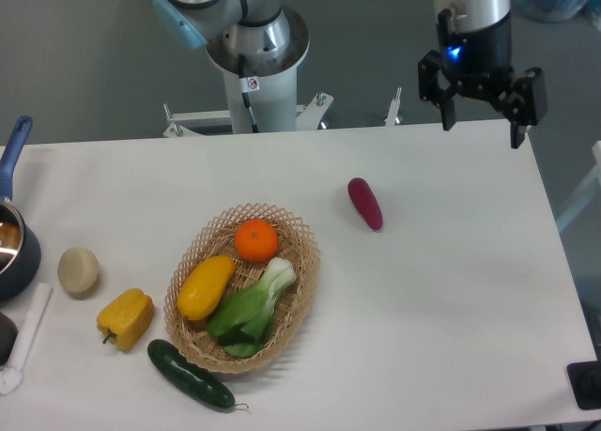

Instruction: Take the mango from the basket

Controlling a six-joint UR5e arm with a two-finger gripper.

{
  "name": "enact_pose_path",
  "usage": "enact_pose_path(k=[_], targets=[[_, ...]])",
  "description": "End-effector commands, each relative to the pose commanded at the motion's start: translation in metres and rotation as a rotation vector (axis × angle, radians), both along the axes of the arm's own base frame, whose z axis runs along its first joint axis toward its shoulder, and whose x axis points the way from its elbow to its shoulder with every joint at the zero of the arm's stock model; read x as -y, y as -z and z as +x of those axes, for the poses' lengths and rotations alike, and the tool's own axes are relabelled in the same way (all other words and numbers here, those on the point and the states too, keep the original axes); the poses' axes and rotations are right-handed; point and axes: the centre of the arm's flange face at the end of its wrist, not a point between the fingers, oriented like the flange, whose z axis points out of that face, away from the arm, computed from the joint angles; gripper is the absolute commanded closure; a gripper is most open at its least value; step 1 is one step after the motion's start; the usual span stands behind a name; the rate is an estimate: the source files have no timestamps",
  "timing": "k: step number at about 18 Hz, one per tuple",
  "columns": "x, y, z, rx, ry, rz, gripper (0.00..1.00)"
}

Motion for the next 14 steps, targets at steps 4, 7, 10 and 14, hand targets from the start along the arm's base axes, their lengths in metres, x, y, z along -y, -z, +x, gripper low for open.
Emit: enact_pose_path(k=[4,7,10,14], targets=[[0.002,-0.001,-0.002,-0.008,-0.004,0.000,0.00],[0.001,0.000,-0.002,-0.009,-0.004,0.002,0.00],[0.001,0.006,-0.001,0.001,-0.003,-0.001,0.00],[-0.001,0.014,0.010,0.020,-0.009,0.025,0.00]])
